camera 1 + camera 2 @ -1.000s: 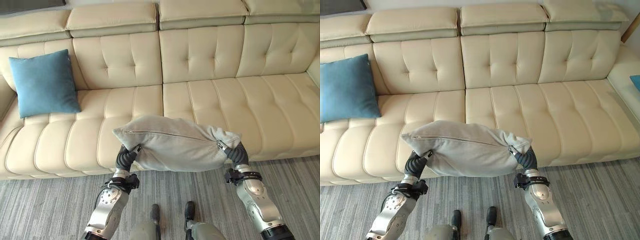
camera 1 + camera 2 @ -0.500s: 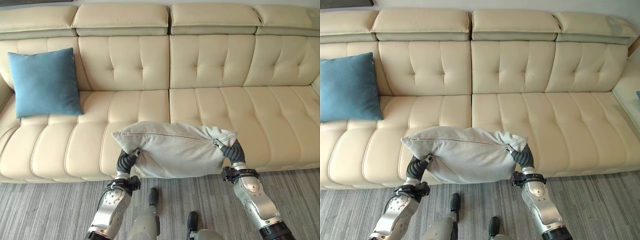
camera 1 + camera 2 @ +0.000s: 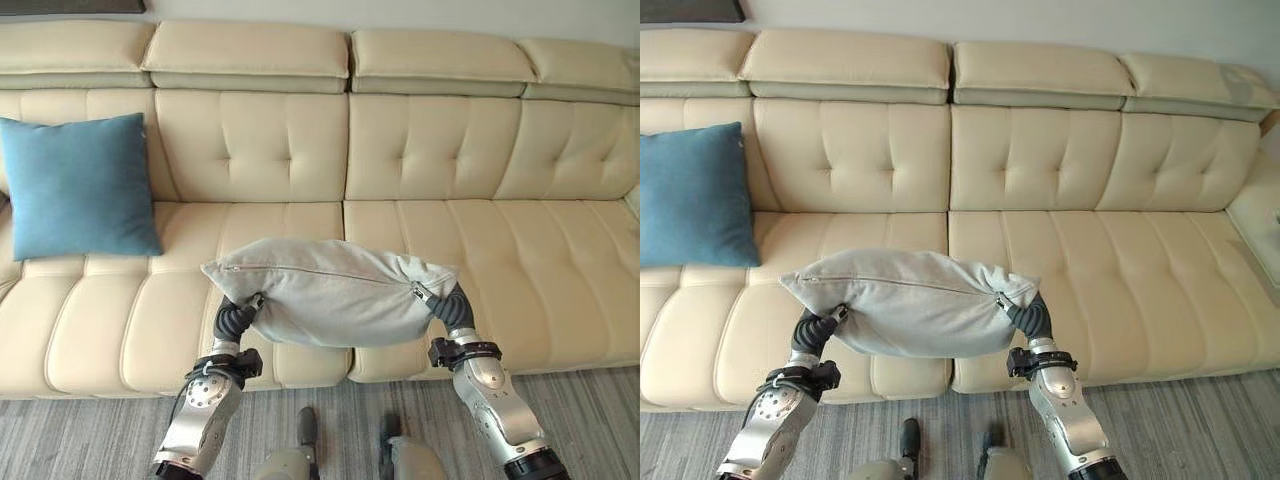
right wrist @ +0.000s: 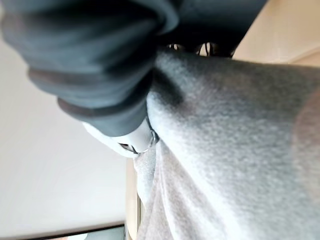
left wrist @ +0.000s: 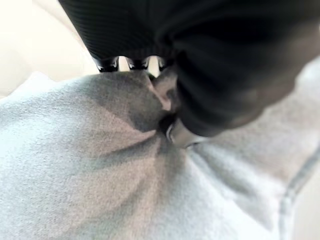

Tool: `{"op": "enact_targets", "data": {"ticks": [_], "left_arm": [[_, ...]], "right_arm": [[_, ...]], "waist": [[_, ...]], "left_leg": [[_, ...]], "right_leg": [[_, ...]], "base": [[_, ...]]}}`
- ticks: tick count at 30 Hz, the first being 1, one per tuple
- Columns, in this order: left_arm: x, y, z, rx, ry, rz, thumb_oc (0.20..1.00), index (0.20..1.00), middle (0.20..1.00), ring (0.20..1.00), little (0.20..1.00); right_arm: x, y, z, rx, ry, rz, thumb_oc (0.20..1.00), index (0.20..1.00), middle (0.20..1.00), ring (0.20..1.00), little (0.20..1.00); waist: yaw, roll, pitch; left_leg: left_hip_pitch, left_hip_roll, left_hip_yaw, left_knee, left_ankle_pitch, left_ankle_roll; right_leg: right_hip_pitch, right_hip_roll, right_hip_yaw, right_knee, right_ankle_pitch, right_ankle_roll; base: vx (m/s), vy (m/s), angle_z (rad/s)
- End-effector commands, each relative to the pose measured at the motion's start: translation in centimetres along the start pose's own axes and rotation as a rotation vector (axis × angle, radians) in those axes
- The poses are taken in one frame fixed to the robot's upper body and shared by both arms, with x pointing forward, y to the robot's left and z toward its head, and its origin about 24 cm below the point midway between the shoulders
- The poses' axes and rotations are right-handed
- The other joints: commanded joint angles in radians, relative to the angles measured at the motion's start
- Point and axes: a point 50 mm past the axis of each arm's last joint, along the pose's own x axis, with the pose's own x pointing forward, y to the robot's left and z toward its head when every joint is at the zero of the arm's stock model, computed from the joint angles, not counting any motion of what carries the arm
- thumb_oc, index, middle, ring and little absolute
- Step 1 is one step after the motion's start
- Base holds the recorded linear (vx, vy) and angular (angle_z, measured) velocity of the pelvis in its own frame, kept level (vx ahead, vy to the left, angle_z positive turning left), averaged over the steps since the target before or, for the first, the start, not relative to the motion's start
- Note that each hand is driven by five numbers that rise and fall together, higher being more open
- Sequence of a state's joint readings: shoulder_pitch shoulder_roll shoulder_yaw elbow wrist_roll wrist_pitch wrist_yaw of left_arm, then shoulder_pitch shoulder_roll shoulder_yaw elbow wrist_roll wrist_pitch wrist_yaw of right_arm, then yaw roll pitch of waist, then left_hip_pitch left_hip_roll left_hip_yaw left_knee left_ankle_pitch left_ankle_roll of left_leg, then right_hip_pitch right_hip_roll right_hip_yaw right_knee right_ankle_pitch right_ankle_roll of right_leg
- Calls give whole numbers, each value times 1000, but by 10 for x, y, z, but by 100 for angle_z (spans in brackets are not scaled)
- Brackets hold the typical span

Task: Pick up all the scattered cushions and arrange them neatly on the sofa.

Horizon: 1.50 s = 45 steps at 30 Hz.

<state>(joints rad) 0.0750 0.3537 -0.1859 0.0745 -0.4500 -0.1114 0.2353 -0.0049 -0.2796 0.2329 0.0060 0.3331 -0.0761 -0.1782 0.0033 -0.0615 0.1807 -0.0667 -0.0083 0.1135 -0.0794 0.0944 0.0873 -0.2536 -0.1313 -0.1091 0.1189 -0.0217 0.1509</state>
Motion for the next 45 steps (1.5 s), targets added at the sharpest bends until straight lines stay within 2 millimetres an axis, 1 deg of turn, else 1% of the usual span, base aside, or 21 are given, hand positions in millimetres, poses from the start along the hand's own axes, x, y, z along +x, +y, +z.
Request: {"op": "enact_targets", "data": {"ticks": [1,5,7,9,10,12,15,17,20,24,26,28,31,32,33,34,37,39,41,42,45], "left_arm": [[8,-18,50,2,-271,-100,200,200,200,200,200],[6,-19,48,-15,-264,-101,200,200,200,200,200],[6,-21,46,-44,-253,-95,200,200,200,200,200],[6,-21,44,-61,-246,-82,200,200,200,200,200],[6,-22,42,-69,-240,-79,200,200,200,200,200],[6,-21,40,-70,-228,-75,200,200,200,200,200],[6,-21,39,-54,-220,-73,200,200,200,200,200],[7,-22,38,-57,-217,-73,200,200,200,200,200],[8,-27,36,-38,-210,-90,200,200,200,200,200],[17,-35,42,1,-233,-114,200,200,200,200,200],[27,-43,48,26,-255,-123,200,200,200,200,200],[41,-50,55,46,-276,-124,200,200,200,200,200],[62,-65,75,71,-325,-130,200,200,200,200,200],[62,-65,76,71,-327,-130,200,200,200,200,200],[71,-70,85,89,-349,-136,200,200,200,200,200],[87,-73,111,152,-414,-121,200,200,200,200,200],[111,-80,154,239,-502,-88,200,200,200,200,200],[123,-76,178,309,-540,-48,200,200,200,200,200],[132,-69,196,383,-561,-9,200,200,200,200,200],[141,-60,206,428,-541,46,200,200,200,200,200],[148,-53,214,450,-517,87,200,200,200,200,200]], "right_arm": [[11,5,44,25,-231,38,200,200,200,200,200],[9,1,39,23,-208,38,200,200,200,200,200],[8,-3,39,21,-204,41,200,200,200,200,200],[8,-5,39,13,-202,34,200,200,200,200,200],[8,-6,39,11,-199,34,200,200,200,200,200],[8,-8,39,3,-197,29,200,200,200,200,200],[8,-11,40,-3,-200,12,200,200,200,200,200],[8,-10,40,-8,-199,19,200,200,200,200,200],[11,-9,44,-37,-217,22,200,200,200,200,200],[22,-1,53,-81,-250,46,200,200,200,200,200],[31,2,62,-117,-276,51,200,200,200,200,200],[44,7,74,-151,-309,59,200,200,200,200,200],[63,21,95,-183,-368,84,200,200,200,200,200],[64,21,96,-183,-370,84,200,200,200,200,200],[71,27,106,-193,-395,97,200,200,200,200,200],[86,33,125,-221,-435,101,200,200,200,200,200],[110,44,159,-285,-492,93,200,200,200,200,200],[124,46,176,-317,-506,66,200,200,200,200,200],[136,43,183,-344,-482,30,200,200,200,200,200],[147,37,180,-368,-426,-17,200,200,200,200,200],[156,29,179,-391,-373,-64,200,200,200,200,200]], "waist": [[-15,-3,-7],[-19,1,-29],[-22,4,-22],[-19,1,-16],[-18,1,-14],[-15,1,-19],[-6,3,-19],[-5,13,-30],[-10,19,-53],[-7,7,-67],[-6,-3,-70],[-5,-11,-67],[-5,-22,-52],[-5,-22,-51],[-7,-26,-41],[-8,-33,-15],[-11,-38,25],[-13,-41,44],[-12,-44,58],[-11,-44,73],[-9,-46,83]], "left_leg": [[66,0,-47,56,-156,-94],[84,10,-55,90,-191,-109],[52,15,-65,211,-228,-129],[12,13,-75,296,-233,-142],[-10,21,-77,305,-226,-148],[-30,47,-71,266,-199,-152],[-64,85,-91,168,-111,-165],[-44,92,-100,114,-102,-167],[1,87,-99,70,-95,-170],[56,83,-73,45,-106,-167],[74,82,-64,32,-112,-165],[78,80,-56,24,-115,-162],[63,78,-49,23,-117,-159],[62,78,-49,24,-117,-159],[47,79,-48,28,-117,-158],[0,79,-48,39,-114,-157],[-96,79,-54,69,-105,-157],[-143,77,-55,80,-93,-159],[-183,77,-60,90,-85,-159],[-217,74,-66,95,-77,-160],[-243,70,-72,100,-71,-160]], "right_leg": [[92,55,-5,-49,-13,-26],[142,64,-3,-75,-10,-41],[168,62,-17,-63,-32,-62],[184,58,-24,-63,-46,-75],[199,54,-30,-72,-55,-78],[218,51,-41,-87,-63,-76],[237,52,-48,-92,-79,-74],[247,61,-45,-92,-93,-76],[266,61,-34,-106,-86,-75],[296,55,-20,-132,-76,-67],[306,51,-15,-141,-71,-61],[304,47,-9,-144,-67,-56],[284,43,-3,-142,-59,-48],[283,43,-3,-141,-59,-48],[264,42,2,-139,-55,-45],[214,40,11,-130,-45,-40],[117,39,24,-102,-28,-37],[70,38,28,-91,-12,-35],[35,36,26,-85,-2,-35],[4,35,23,-84,7,-32],[-17,32,20,-84,13,-30]], "base": [[204,-153,29],[192,-147,11],[140,-162,12],[76,-82,13],[66,-18,19],[92,15,23],[107,46,16],[125,70,16],[145,83,-15],[137,78,-19],[110,66,-9],[63,60,2],[5,25,0],[-55,21,-8],[-148,26,-14],[-223,35,-19],[-190,35,-9],[-89,42,0],[-57,41,-3],[-40,35,-2],[-30,22,6]]}}
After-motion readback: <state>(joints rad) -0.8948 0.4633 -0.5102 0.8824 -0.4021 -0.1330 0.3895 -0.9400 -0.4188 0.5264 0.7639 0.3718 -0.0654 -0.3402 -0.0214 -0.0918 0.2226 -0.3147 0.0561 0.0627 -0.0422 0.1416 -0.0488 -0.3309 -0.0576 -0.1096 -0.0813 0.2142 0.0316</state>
